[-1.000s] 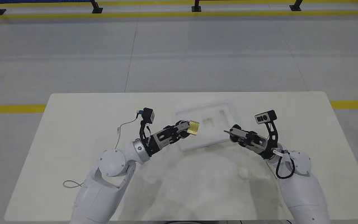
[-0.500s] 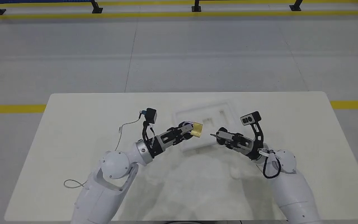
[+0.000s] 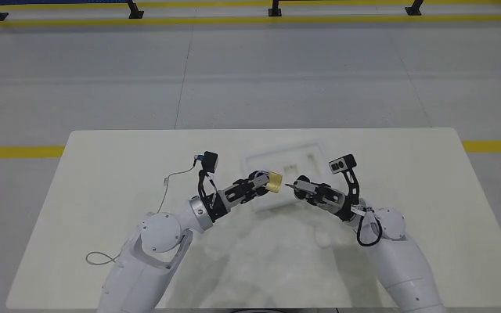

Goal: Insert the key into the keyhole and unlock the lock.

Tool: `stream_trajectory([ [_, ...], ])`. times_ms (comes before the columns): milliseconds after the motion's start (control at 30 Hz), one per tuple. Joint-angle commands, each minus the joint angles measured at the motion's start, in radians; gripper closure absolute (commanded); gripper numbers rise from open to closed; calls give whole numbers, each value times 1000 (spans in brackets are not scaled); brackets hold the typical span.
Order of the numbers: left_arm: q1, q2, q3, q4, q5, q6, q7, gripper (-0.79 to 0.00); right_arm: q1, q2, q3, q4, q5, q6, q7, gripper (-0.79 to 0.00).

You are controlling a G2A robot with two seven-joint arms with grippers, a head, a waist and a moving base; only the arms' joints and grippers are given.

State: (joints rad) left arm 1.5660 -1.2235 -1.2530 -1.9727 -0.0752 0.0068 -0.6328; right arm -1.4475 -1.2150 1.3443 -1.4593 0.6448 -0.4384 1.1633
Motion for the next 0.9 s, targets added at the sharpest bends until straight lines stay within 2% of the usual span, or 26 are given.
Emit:
stream_trajectory([
  [0,-3,1,-1,3,-7,0,-1,0,2,0,-4,-1,0,-1,-4,0],
  [867,-25,11,4,24,-39,3,-22,0,22,7,-39,11,-4,0,-23,0],
])
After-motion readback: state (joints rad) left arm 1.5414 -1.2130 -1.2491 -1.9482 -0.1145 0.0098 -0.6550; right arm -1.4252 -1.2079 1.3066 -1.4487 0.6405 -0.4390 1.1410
